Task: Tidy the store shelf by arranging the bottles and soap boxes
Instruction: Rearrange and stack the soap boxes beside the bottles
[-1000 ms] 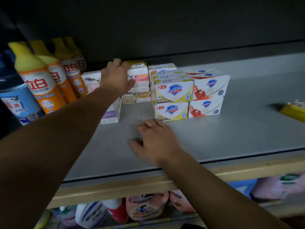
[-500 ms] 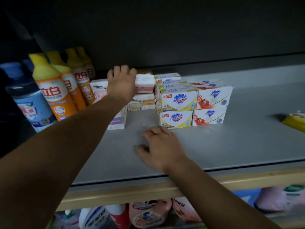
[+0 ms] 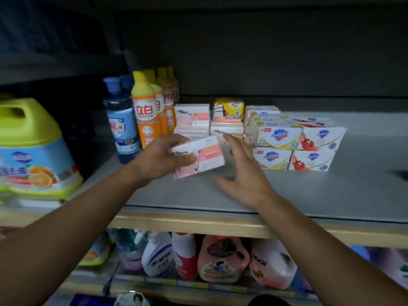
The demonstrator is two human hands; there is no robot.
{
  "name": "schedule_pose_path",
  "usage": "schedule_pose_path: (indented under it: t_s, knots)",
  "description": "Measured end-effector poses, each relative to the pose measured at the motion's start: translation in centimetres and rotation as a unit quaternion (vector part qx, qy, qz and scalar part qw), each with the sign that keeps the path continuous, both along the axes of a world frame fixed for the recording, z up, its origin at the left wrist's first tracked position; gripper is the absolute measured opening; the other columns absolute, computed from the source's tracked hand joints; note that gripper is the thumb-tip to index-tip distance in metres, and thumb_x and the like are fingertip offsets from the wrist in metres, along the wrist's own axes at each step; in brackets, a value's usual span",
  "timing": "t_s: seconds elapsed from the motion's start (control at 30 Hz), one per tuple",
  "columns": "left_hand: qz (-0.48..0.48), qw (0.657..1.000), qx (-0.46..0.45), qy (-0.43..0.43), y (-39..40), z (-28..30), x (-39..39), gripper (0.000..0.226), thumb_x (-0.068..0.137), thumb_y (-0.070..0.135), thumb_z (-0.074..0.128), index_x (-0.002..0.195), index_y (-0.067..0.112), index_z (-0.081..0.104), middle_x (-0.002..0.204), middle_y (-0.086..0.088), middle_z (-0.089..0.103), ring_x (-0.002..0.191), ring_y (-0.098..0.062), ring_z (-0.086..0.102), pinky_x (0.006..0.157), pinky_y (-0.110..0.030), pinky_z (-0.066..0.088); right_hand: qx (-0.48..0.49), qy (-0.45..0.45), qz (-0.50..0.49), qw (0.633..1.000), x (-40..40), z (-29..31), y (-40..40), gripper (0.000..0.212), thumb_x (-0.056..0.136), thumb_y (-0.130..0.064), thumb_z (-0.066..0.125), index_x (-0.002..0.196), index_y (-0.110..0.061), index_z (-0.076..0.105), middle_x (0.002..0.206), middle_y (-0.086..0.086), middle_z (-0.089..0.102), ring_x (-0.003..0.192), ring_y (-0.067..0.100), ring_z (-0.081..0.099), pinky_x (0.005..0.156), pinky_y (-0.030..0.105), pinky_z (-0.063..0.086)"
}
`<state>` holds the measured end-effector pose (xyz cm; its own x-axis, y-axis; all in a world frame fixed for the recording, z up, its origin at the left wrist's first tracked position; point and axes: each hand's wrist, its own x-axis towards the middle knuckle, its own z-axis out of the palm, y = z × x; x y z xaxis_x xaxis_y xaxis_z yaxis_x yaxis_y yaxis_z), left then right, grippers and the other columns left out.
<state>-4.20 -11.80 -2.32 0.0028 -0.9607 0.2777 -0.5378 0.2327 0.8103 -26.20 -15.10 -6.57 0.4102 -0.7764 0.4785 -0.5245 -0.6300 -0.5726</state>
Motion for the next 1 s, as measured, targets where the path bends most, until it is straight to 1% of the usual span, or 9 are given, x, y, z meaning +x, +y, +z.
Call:
schedule_pose_path:
  t_s: [0.17,0.4,0.47,0.53,0.6,0.67,0.8,0.9,1.0]
  knots:
    - [-0.062,0.962,0.132,0.231,2.2,-2.3,1.4,0.049,0.072,0.024,0.074,0.117,0.009,0.065,0.113,-0.013,0.071,0.105,-0.030,0.067,0.091,-0.045,0.054,0.052,-0.079,0.114,0.989,2.7,0.0,1.0,0.090,0.078,-0.008,0.078,0.151,-0.028,0.029,0.141,-0.011,0.046,0.124,-0.001,0.049,0.100,0.016,0.041]
    - [-0.075,0.919,0.118,0.370,2.0,-4.8,1.9,0.044,0.081,0.024,0.068,0.121,0.004,0.064,0.120,-0.016,0.068,0.113,-0.034,0.063,0.094,-0.044,0.053,0.149,-0.190,0.104,0.965,3.6,-1.4,1.3,0.070,0.075,-0.007,0.081,0.126,-0.044,0.050,0.116,-0.020,0.060,0.097,-0.004,0.062,0.077,0.010,0.047]
    - [-0.073,0.916,0.094,0.383,2.2,-5.0,2.1,0.040,0.082,0.033,0.066,0.114,0.009,0.070,0.116,-0.013,0.070,0.107,-0.029,0.066,0.082,-0.040,0.057,0.162,-0.211,0.065,0.962,3.4,-1.7,1.0,0.057,0.076,-0.020,0.082,0.124,-0.036,0.056,0.114,-0.017,0.062,0.094,-0.003,0.062,0.080,0.012,0.048]
    - [-0.072,0.917,0.079,0.385,2.6,-5.1,2.2,0.043,0.081,0.040,0.067,0.112,0.010,0.070,0.108,-0.011,0.071,0.091,-0.025,0.069,0.074,-0.036,0.058,0.189,-0.244,0.025,0.951,3.3,-1.8,0.9,0.042,0.077,-0.040,0.079,0.115,-0.029,0.063,0.098,-0.013,0.068,0.085,0.007,0.066,0.083,0.026,0.054]
    - [-0.068,0.923,0.060,0.374,2.8,-5.1,2.1,0.046,0.081,0.039,0.068,0.113,0.006,0.065,0.097,-0.012,0.069,0.074,-0.024,0.066,0.069,-0.035,0.058,0.208,-0.253,-0.008,0.945,3.3,-1.8,0.8,0.046,0.071,-0.062,0.069,0.099,-0.026,0.066,0.073,-0.011,0.069,0.067,0.009,0.066,0.072,0.035,0.057]
    - [-0.058,0.939,0.048,0.335,3.0,-5.0,1.6,0.050,0.078,0.041,0.067,0.110,0.002,0.063,0.084,-0.009,0.067,0.066,-0.022,0.062,0.063,-0.033,0.057,0.215,-0.245,-0.033,0.945,3.6,-1.7,0.6,0.053,0.069,-0.071,0.060,0.090,-0.023,0.067,0.062,-0.008,0.067,0.057,0.010,0.065,0.056,0.029,0.053]
    - [-0.009,0.956,0.052,0.288,3.2,-4.6,1.1,0.043,0.088,0.048,0.059,0.103,0.008,0.065,0.073,-0.002,0.069,0.059,-0.022,0.059,0.053,-0.031,0.053,0.234,-0.243,-0.057,0.940,4.2,-1.4,0.4,0.060,0.071,-0.076,0.051,0.082,-0.019,0.067,0.054,-0.001,0.065,0.049,0.014,0.064,0.044,0.021,0.046]
    - [0.001,0.958,0.051,0.283,3.1,-4.6,1.1,0.036,0.095,0.042,0.054,0.103,0.009,0.065,0.075,-0.001,0.070,0.058,-0.023,0.057,0.050,-0.029,0.052,0.235,-0.242,-0.056,0.940,4.2,-1.5,0.3,0.061,0.070,-0.074,0.051,0.084,-0.018,0.067,0.056,0.001,0.067,0.051,0.015,0.065,0.048,0.024,0.048]
    - [-0.026,0.946,0.046,0.320,3.0,-4.8,1.4,0.025,0.095,0.024,0.058,0.110,0.006,0.064,0.089,-0.008,0.068,0.061,-0.024,0.058,0.051,-0.029,0.053,0.243,-0.290,-0.004,0.926,3.8,-1.7,0.5,0.043,0.072,-0.056,0.066,0.090,-0.017,0.069,0.072,0.001,0.069,0.057,0.016,0.066,0.057,0.030,0.054]
